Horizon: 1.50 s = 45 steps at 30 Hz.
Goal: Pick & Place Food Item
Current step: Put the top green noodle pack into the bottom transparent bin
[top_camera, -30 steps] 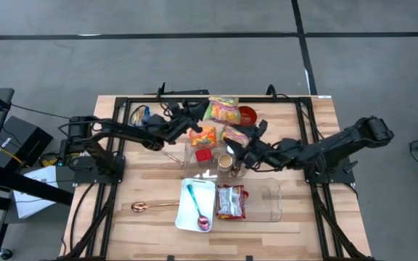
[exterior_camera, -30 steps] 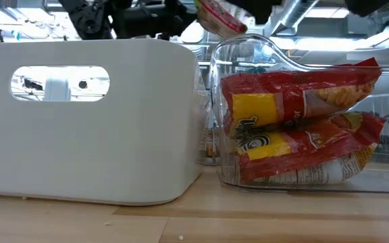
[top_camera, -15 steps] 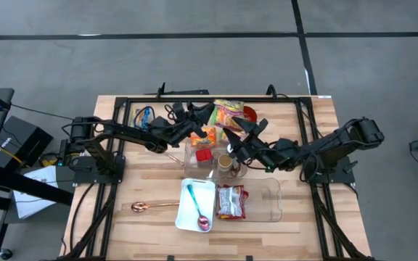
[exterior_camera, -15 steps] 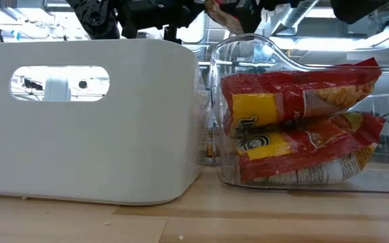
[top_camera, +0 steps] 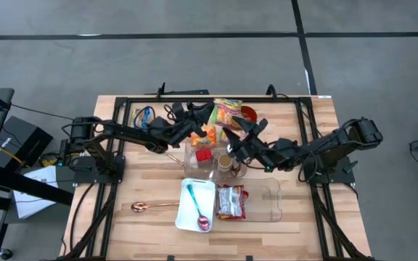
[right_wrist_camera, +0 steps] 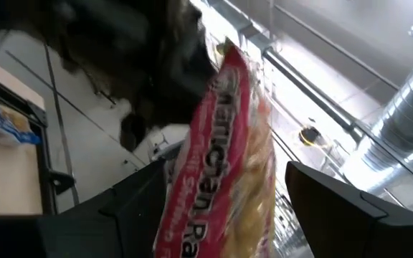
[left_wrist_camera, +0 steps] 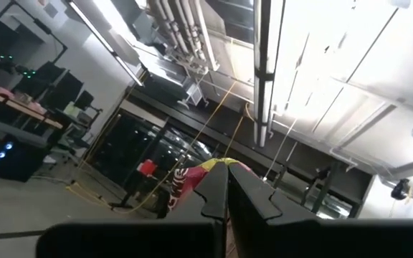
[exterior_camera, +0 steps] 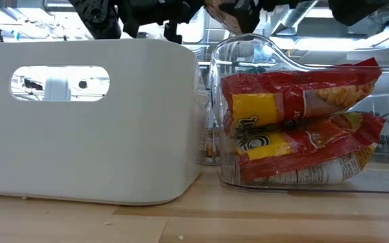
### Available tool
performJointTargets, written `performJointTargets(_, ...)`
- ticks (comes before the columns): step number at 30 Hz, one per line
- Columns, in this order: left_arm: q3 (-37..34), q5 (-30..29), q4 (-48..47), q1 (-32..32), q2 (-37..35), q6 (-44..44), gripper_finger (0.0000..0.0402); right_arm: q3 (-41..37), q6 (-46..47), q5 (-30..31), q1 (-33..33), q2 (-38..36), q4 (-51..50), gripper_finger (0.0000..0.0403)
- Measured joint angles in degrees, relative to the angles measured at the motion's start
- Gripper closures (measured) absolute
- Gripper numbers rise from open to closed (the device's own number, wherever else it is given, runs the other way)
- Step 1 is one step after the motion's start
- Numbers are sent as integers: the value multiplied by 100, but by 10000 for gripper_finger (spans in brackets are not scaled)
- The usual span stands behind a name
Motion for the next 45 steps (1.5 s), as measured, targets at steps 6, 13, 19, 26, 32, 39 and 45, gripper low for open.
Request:
performJointTargets(6, 123, 10, -76, -113, 0, 120, 401, 0, 45, 7, -130, 0, 0, 127)
performJointTargets(13, 146, 17, -214, -168, 0, 136, 401, 0, 19, 54, -130, 0, 287, 127)
performJointTargets(19, 146, 17, -286, -199, 0, 142, 401, 0, 0, 133, -163, 0, 460, 127)
performJointTargets(26, 146, 31, -311, -199, 0, 144, 401, 0, 0, 240, -152, 0, 472, 127)
performJointTargets(32, 146, 125, -313, -199, 0, 146, 401, 0, 0, 393, -152, 0, 473, 144)
performJointTargets(39, 144, 155, -389, -199, -2, 146, 401, 0, 0, 460, -152, 0, 467, 207)
performJointTargets(45, 142, 184, -401, -211, -2, 410, 401, 0, 0, 482, -152, -15, 486, 265)
